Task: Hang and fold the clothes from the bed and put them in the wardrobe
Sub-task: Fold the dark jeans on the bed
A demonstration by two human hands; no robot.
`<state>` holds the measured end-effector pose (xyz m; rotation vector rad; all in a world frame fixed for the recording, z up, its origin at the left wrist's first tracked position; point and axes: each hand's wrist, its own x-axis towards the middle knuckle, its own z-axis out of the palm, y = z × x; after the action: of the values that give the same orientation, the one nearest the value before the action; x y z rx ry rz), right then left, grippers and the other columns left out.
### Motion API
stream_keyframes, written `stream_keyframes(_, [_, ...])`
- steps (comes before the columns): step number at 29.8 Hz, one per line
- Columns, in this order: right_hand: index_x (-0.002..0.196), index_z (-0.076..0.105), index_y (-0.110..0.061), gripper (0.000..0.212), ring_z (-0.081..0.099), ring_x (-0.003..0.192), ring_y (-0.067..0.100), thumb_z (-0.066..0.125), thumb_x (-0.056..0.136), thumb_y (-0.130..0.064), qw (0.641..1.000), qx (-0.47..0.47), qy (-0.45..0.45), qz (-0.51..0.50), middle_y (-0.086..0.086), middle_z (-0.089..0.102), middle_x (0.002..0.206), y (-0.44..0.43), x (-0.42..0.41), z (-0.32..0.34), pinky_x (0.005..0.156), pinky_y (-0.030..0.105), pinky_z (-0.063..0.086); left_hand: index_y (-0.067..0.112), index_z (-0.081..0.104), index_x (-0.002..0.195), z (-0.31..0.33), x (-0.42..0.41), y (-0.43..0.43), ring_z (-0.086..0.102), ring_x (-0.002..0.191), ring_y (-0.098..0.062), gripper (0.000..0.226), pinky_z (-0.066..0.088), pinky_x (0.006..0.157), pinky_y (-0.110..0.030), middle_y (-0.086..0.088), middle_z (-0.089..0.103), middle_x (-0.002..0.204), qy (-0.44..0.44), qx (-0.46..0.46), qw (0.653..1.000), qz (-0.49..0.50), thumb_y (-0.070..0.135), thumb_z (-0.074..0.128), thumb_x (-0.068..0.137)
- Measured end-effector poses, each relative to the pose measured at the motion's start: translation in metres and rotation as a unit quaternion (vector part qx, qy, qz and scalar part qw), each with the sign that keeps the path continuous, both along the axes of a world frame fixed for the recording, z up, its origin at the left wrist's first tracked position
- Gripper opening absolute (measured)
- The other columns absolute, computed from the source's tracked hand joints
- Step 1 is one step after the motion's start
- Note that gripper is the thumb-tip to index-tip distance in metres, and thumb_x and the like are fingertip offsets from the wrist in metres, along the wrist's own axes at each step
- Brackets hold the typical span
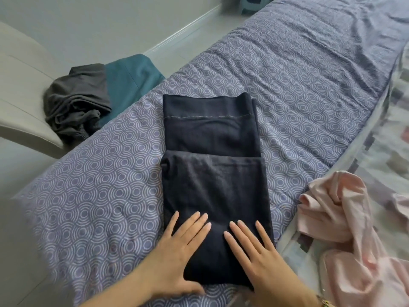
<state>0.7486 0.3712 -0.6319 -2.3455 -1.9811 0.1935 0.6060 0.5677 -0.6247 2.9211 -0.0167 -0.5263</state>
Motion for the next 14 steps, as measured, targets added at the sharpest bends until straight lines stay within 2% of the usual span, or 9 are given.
stream_keyframes(2, [0.127,0.043,0.000,0.060,0.052,0.118,0.033,0.033,0.071,-0.019,0.998,-0.051,-0.016,-0.016,0.020,0.059,0.125,0.010,-0.007,0.001,0.093,0.051,0.036,0.008,0.025,0.147,0.000,0.005,0.002,0.019,0.142,-0.021,0.123,0.015,0.105,-0.050,-0.006,0.024,0.153,0.055,0.001,0.998,0.012,0.089,0.035,0.055])
stream_keyframes(4, [0.115,0.053,-0.001,0.053,0.065,0.101,0.032,0.048,0.068,-0.025,0.994,-0.101,0.003,-0.037,0.017,0.068,0.108,0.027,-0.005,0.022,0.083,0.045,0.050,0.010,0.020,0.148,0.008,0.011,0.004,0.013,0.143,-0.017,0.122,0.008,0.109,-0.047,-0.003,0.021,0.155,0.076,-0.018,0.997,0.020,0.093,0.029,0.059])
stream_keyframes(6, [0.109,0.059,-0.009,0.048,0.063,0.097,0.030,0.063,0.062,-0.022,0.981,-0.175,0.076,-0.042,0.009,0.066,0.105,0.048,0.012,0.048,0.077,0.035,0.051,0.022,0.008,0.149,0.013,0.018,0.008,-0.008,0.142,0.000,0.121,-0.010,0.115,-0.037,0.014,0.002,0.154,0.038,-0.107,0.992,0.054,0.097,0.022,0.055])
stream_keyframes(7, [0.108,0.060,-0.013,0.045,0.061,0.098,0.028,0.061,0.064,-0.021,0.974,-0.188,0.113,-0.053,0.006,0.066,0.104,0.056,0.025,0.059,0.078,0.032,0.048,0.031,0.013,0.147,0.014,0.019,0.014,-0.011,0.138,0.011,0.118,-0.012,0.116,-0.034,0.023,0.002,0.150,0.030,-0.198,0.974,0.106,0.098,0.024,0.050])
stream_keyframes(8, [0.106,0.063,-0.016,0.043,0.061,0.097,0.026,0.058,0.063,-0.022,0.965,-0.190,0.165,-0.077,0.004,0.068,0.101,0.064,0.041,0.068,0.077,0.029,0.045,0.040,0.025,0.141,0.022,0.022,0.022,-0.006,0.135,0.016,0.111,-0.009,0.118,-0.033,0.030,0.009,0.144,0.047,-0.302,0.938,0.164,0.100,0.027,0.047])
stream_keyframes(10, [0.092,0.069,-0.017,0.038,0.063,0.081,0.022,0.059,0.055,-0.024,0.927,-0.193,0.290,-0.138,0.002,0.068,0.081,0.075,0.065,0.085,0.066,0.026,0.044,0.054,0.046,0.126,0.044,0.022,0.043,0.017,0.137,0.008,0.090,0.009,0.119,-0.036,0.032,0.030,0.139,0.073,-0.472,0.839,0.261,0.098,0.039,0.047])
stream_keyframes(12, [0.077,0.067,-0.005,0.036,0.056,0.063,0.019,0.056,0.045,-0.016,0.861,-0.174,0.436,-0.196,0.005,0.058,0.065,0.081,0.079,0.103,0.053,0.024,0.040,0.039,0.049,0.127,0.071,0.012,0.064,0.039,0.131,0.002,0.091,0.031,0.111,-0.024,0.028,0.049,0.133,0.062,-0.572,0.773,0.268,0.085,0.061,0.050])
stream_keyframes(13, [0.078,0.065,0.003,0.040,0.053,0.060,0.017,0.055,0.042,-0.011,0.823,-0.168,0.495,-0.222,0.007,0.055,0.065,0.082,0.084,0.110,0.050,0.021,0.039,0.033,0.045,0.127,0.081,0.008,0.070,0.043,0.125,0.006,0.095,0.035,0.102,-0.013,0.032,0.050,0.128,0.062,-0.581,0.770,0.257,0.075,0.073,0.046])
stream_keyframes(14, [0.079,0.062,0.008,0.043,0.052,0.058,0.014,0.053,0.040,-0.007,0.794,-0.170,0.532,-0.239,0.008,0.055,0.066,0.082,0.087,0.117,0.047,0.017,0.039,0.035,0.041,0.124,0.090,0.007,0.070,0.044,0.120,0.012,0.098,0.034,0.095,-0.004,0.041,0.048,0.123,0.060,-0.563,0.788,0.243,0.065,0.081,0.039])
